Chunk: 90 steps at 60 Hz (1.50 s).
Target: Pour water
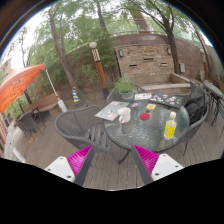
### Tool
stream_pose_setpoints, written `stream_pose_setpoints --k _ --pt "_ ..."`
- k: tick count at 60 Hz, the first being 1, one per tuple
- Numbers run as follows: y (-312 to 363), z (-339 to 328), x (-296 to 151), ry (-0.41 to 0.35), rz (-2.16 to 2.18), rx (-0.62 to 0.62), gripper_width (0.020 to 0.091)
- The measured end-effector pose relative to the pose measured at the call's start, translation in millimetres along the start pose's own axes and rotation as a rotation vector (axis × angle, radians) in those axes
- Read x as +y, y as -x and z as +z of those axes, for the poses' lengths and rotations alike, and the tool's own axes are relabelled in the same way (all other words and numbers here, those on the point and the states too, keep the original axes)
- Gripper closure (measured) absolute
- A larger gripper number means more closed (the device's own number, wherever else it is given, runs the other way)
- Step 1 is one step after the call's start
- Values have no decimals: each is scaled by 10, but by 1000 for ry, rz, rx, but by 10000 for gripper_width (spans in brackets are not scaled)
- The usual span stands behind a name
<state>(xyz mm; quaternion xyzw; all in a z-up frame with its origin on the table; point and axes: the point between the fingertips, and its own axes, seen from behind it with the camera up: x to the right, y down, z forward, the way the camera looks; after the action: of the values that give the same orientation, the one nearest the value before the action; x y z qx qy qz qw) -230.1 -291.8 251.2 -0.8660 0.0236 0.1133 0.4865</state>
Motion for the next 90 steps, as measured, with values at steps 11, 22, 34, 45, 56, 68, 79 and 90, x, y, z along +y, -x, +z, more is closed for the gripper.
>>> stream_pose_setpoints --k 11,22,34,45,56,68,79,90 --pt "-106 38 127 -34 -30 108 271" --pt "-116 104 267 -79 1 172 280" --pt "-656 182 271 -140 -33 269 278" --pt "-2053 902 129 -210 -30 358 279" --pt "-3056 1891 167 -244 -52 373 276" --pt "-3389 2502 -16 -327 -103 361 279" --pt "-3458 2622 -186 -402 -123 366 563" --pt "-3479 2659 -101 -353 -99 361 598"
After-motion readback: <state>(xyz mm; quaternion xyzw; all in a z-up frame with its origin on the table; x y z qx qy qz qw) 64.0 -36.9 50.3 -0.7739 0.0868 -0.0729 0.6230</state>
